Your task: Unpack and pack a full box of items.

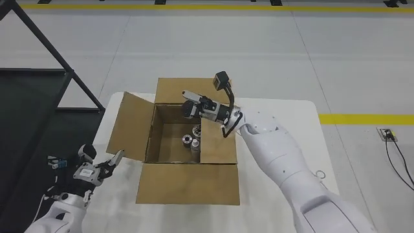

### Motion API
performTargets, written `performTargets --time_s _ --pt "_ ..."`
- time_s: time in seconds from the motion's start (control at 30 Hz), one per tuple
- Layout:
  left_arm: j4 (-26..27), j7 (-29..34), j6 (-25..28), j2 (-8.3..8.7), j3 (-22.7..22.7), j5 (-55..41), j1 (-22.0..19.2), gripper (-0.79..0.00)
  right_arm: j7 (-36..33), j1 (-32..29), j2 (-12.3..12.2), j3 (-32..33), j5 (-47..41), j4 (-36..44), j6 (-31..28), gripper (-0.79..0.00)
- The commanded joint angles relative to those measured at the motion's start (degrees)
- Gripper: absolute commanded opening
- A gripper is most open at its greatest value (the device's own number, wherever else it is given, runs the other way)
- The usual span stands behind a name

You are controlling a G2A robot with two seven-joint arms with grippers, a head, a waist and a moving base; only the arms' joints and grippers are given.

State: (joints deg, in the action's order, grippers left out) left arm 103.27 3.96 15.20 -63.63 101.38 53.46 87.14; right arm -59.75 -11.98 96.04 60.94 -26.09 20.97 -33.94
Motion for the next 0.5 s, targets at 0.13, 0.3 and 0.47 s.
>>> performTargets --time_s 0.13,0.3,0.47 --pt "-3.0 0.1 0.0 -0.06 0.1 -0.3 0.0 0.0 -0.2 -1.4 -1.0 1.3 0.3 2.1 0.4 0.0" --pt "-4.8 0.0 -0.2 -0.13 -0.1 -0.6 -0.5 0.0 0.0 -2.3 -1.5 1.7 0.7 3.7 1.4 0.0" --pt "-6.5 0.4 -0.5 -0.15 -0.1 -0.6 -1.3 0.0 0.2 -2.9 -1.8 2.0 1.0 5.0 2.1 0.0"
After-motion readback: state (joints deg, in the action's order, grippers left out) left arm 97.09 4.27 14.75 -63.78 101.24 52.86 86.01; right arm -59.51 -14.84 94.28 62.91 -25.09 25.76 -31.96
